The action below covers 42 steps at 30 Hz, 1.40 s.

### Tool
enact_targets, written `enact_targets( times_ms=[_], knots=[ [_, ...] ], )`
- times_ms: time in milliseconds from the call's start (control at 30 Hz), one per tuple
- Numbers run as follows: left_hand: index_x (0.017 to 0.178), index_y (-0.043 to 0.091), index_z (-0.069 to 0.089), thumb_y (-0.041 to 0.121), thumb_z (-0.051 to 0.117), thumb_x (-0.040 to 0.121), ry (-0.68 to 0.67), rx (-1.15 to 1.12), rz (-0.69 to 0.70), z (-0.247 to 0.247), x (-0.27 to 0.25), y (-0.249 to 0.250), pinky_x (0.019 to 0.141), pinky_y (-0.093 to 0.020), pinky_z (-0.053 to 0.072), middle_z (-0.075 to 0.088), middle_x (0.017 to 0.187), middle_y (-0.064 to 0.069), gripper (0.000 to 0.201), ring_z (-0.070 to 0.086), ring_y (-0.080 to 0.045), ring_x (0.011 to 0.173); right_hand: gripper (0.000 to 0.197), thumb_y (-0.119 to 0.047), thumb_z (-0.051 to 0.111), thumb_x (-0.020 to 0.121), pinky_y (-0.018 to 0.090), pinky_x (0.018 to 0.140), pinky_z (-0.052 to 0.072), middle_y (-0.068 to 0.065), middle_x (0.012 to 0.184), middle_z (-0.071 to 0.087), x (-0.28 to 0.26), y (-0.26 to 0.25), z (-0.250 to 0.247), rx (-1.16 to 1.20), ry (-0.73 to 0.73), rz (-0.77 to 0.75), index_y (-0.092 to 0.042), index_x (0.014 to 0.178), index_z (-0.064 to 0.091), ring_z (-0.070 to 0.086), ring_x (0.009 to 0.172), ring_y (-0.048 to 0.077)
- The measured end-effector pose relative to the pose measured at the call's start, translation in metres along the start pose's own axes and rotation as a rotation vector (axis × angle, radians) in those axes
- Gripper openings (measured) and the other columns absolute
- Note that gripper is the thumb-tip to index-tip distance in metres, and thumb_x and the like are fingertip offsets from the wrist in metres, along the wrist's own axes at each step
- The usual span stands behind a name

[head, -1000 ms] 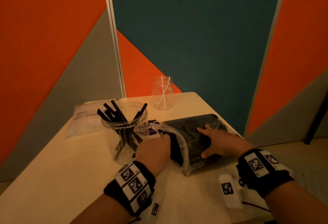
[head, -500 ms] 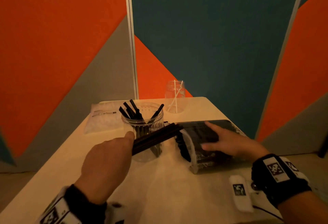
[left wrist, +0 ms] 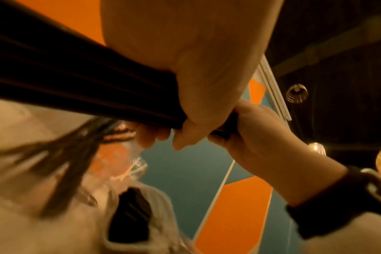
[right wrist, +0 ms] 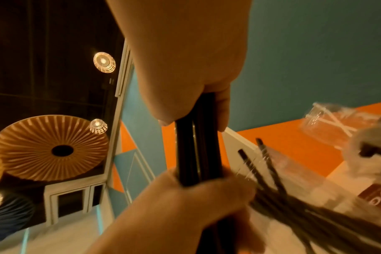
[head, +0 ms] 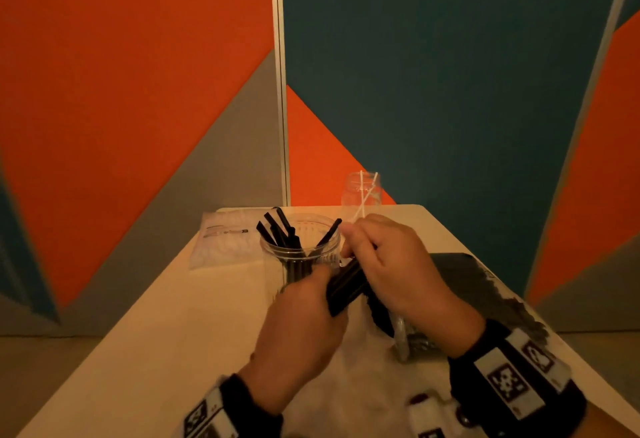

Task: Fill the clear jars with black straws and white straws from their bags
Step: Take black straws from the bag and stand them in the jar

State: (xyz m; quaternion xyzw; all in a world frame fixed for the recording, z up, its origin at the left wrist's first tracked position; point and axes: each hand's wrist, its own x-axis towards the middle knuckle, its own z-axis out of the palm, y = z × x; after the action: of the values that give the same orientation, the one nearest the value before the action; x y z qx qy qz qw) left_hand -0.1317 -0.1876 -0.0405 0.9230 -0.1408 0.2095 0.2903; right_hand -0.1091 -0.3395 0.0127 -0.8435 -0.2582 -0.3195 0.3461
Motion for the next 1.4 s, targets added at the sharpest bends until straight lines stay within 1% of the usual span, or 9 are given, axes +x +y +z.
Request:
enact_targets(
  times_ms=[133, 233, 333, 400, 533, 733, 933, 1233, 1400],
  knots=[
    [0.114, 0.039, 0.058, 0.026, 0.066, 0.082, 0.037, -0.284, -0.087, 0.006, 0.009, 0.0, 0.068, -0.031, 0.055, 0.07, 0.093, 0.008, 0.036, 0.067, -0.013, 0.081, 0.052, -0.06, 0.033, 0.099, 0.027, 0.075, 0.048, -0.012, 0.089, 0.061, 0.013, -0.01, 0.005, 0.228, 0.053, 0.018, -0.022, 0.097, 0.067, 0.059, 0.089, 0.008],
    [0.095, 0.035, 0.059, 0.018, 0.071, 0.085, 0.11, -0.478, -0.2, -0.01, 0.02, -0.014, 0.055, -0.025, 0.052, 0.069, 0.079, 0.003, 0.024, 0.066, -0.011, 0.064, 0.032, -0.043, 0.038, 0.105, 0.029, 0.075, 0.045, -0.015, 0.089, 0.059, 0.028, 0.008, 0.004, 0.216, 0.172, 0.121, -0.027, 0.094, 0.063, 0.056, 0.087, 0.002],
    [0.092, 0.015, 0.062, 0.009, 0.07, 0.086, 0.246, -0.707, -0.239, -0.038, 0.038, -0.02, 0.052, -0.023, 0.054, 0.068, 0.07, -0.011, 0.011, 0.064, -0.013, 0.055, 0.013, -0.025, 0.053, 0.102, 0.028, 0.087, 0.044, -0.014, 0.106, 0.057, 0.029, 0.031, 0.023, -0.114, -0.119, 0.155, -0.031, 0.102, 0.064, 0.05, 0.099, 0.003],
    [0.091, 0.009, 0.061, 0.01, 0.068, 0.087, 0.328, -0.846, -0.224, -0.058, 0.056, -0.019, 0.051, -0.019, 0.054, 0.066, 0.063, -0.008, 0.008, 0.065, -0.016, 0.055, 0.023, -0.022, 0.059, 0.098, 0.031, 0.1, 0.042, -0.011, 0.122, 0.055, 0.019, 0.045, 0.041, -0.244, -0.282, 0.088, -0.031, 0.119, 0.063, 0.045, 0.116, 0.009],
    [0.086, 0.014, 0.059, 0.011, 0.067, 0.086, 0.491, -1.061, -0.142, -0.082, 0.104, -0.007, 0.06, -0.036, 0.055, 0.06, 0.058, -0.001, 0.009, 0.062, -0.024, 0.061, 0.027, -0.025, 0.064, 0.096, 0.033, 0.1, 0.042, -0.013, 0.123, 0.052, 0.015, 0.054, 0.056, -0.196, -0.226, 0.053, -0.032, 0.122, 0.06, 0.042, 0.118, 0.01],
    [0.093, 0.017, 0.055, 0.018, 0.066, 0.085, 0.703, -1.042, -0.161, -0.063, 0.169, -0.003, 0.06, -0.034, 0.053, 0.062, 0.073, -0.004, 0.013, 0.066, -0.016, 0.06, 0.027, -0.023, 0.066, 0.094, 0.036, 0.095, 0.045, -0.008, 0.121, 0.05, 0.019, 0.056, 0.06, -0.186, -0.256, 0.074, -0.029, 0.12, 0.062, 0.045, 0.116, 0.015],
    [0.1, 0.034, 0.05, 0.026, 0.076, 0.082, 0.499, -0.904, -0.216, -0.016, 0.166, -0.024, 0.073, -0.028, 0.051, 0.067, 0.1, 0.003, 0.032, 0.066, -0.011, 0.088, 0.033, -0.023, 0.066, 0.095, 0.035, 0.097, 0.047, -0.009, 0.126, 0.047, 0.015, 0.059, 0.059, -0.16, -0.277, 0.083, -0.031, 0.126, 0.058, 0.046, 0.119, 0.014],
    [0.112, 0.032, 0.054, 0.035, 0.057, 0.096, 0.582, -0.57, -0.074, -0.041, 0.165, -0.039, 0.076, -0.021, 0.047, 0.065, 0.098, 0.01, 0.017, 0.062, -0.003, 0.091, 0.027, -0.023, 0.066, 0.094, 0.031, 0.092, 0.044, -0.007, 0.119, 0.051, 0.019, 0.059, 0.06, -0.218, -0.232, 0.042, -0.028, 0.12, 0.063, 0.045, 0.114, 0.015],
    [0.1, 0.026, 0.063, 0.048, 0.053, 0.095, -0.008, 0.159, -0.097, -0.022, 0.155, -0.053, 0.08, -0.037, 0.05, 0.066, 0.099, 0.0, 0.025, 0.059, -0.015, 0.088, 0.018, -0.024, 0.066, 0.093, 0.033, 0.084, 0.044, -0.006, 0.107, 0.054, 0.021, 0.055, 0.067, -0.251, -0.184, 0.008, -0.027, 0.111, 0.067, 0.046, 0.105, 0.017]
  ],
)
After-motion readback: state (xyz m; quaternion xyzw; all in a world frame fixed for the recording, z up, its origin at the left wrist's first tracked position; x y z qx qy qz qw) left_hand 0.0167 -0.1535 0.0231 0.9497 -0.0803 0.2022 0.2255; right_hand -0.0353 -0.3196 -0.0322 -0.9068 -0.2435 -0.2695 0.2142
